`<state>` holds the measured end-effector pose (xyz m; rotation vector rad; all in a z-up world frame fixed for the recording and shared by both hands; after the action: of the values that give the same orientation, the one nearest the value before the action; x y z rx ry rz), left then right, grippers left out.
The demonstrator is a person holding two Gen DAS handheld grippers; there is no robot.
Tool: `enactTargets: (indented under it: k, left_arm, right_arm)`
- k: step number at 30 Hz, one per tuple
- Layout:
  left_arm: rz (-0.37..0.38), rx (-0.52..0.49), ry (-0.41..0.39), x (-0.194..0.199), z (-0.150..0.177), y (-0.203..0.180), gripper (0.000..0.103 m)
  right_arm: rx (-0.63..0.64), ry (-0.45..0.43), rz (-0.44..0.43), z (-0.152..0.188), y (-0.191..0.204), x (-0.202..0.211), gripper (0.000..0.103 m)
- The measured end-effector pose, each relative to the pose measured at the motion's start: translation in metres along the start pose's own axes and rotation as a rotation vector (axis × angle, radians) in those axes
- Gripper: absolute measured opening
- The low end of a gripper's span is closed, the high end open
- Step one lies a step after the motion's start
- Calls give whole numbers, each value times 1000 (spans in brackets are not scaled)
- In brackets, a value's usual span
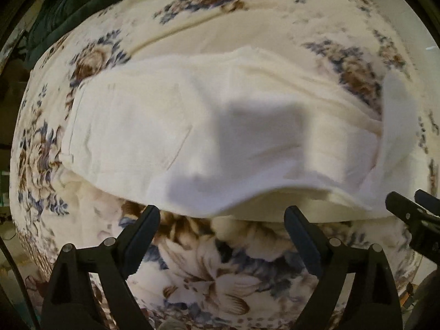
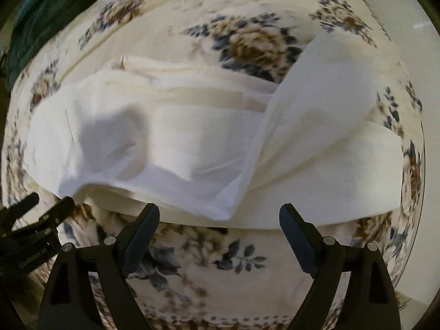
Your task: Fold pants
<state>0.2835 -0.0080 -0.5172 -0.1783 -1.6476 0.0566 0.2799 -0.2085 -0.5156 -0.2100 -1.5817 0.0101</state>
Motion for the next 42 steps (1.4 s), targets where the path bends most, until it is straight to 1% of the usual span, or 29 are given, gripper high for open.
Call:
enactTargets:
  k: [2, 3, 6, 9, 12, 16, 18, 21, 23, 25, 26, 27, 28, 29, 30, 31, 32, 33, 35, 37, 38, 39, 41, 42]
  left_arm:
    - [20, -14, -11, 10, -6, -11, 92]
    - [30, -21, -17, 13, -11, -16, 92]
    - [54, -42, -30, 12, -27, -31, 92]
    - [69, -51, -30, 5, -36, -46, 92]
    - [51, -44, -24, -11, -47, -53, 92]
    - [2, -18, -9, -41, -63, -52, 92]
    - [-29, -9, -4, -56, -70, -47, 92]
    - [-67, 12, 5, -75, -78, -39, 92]
    - [-84, 24, 17, -86, -81, -33, 92]
    - [-97, 33, 27, -92, -83, -28, 92]
    - [-102, 35, 31, -94, -83, -27, 92]
    - [-107, 34, 37, -96, -82, -26, 92]
    - [-110, 31, 40, -96, -81, -26, 92]
    - [-111, 28, 40, -96, -81, -26, 92]
    - [-110, 25, 43, -95, -79, -26, 92]
    - [-106, 23, 44, -93, -78, -27, 92]
    - [-98, 22, 40, -89, -77, -28, 92]
    - [-93, 24, 34, -85, -76, -30, 92]
    - [-75, 34, 16, -76, -72, -31, 92]
    - [-49, 55, -9, -65, -68, -32, 92]
    - [-39, 64, -18, -62, -68, -33, 92]
    - [-28, 77, -27, -59, -67, -32, 92]
    - [-16, 101, -45, -56, -61, -33, 92]
    - [-17, 110, -47, -57, -59, -34, 92]
  right_arm:
    - [-45, -7, 0, -5, -10, 6, 91]
    - [-78, -10, 2, -8, -23, 10, 91]
    - [-147, -16, 3, -24, -47, 12, 91]
    - [-215, -15, 23, -46, -82, 9, 91]
    - [-273, -7, 26, -75, -113, -3, 91]
    - [-350, 19, 10, -133, -144, -41, 91]
    - [-372, 37, 7, -157, -146, -60, 91]
    - [-375, 63, 10, -194, -135, -91, 91]
    - [-372, 92, 15, -205, -124, -107, 91]
    - [-336, 124, 40, -212, -110, -125, 90]
    - [-306, 138, 78, -212, -104, -133, 85]
    - [-277, 146, 118, -211, -100, -138, 69]
    - [-243, 145, 162, -209, -98, -141, 56]
    - [-223, 132, 200, -206, -99, -141, 29]
    - [-220, 115, 213, -204, -101, -139, 13]
    - [-240, 92, 193, -199, -107, -134, 8]
    - [-278, 67, 169, -193, -116, -127, 6]
    - [-315, 39, 149, -186, -126, -118, 6]
    - [-425, -25, 91, -159, -159, -93, 5]
    - [-549, -76, 21, -124, -194, -70, 5]
    - [-627, -104, -11, -101, -216, -61, 5]
    - [-686, -113, -26, -82, -233, -56, 5]
    - [-820, -123, -94, -35, -268, -60, 5]
    - [-855, -109, -134, -18, -276, -70, 5]
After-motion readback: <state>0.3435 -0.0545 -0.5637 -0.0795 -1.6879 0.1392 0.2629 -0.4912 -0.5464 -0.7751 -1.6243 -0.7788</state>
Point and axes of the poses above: each gripper's, at about its wrist camera, not at the fingertips, and x roughly against the way its jaws point, y to its left, z to its underside, the point moved 6 cm from there along -x, roughly the way its jaws point, and after that the axes turned 10 degrees about z, right-handed, at the moved point
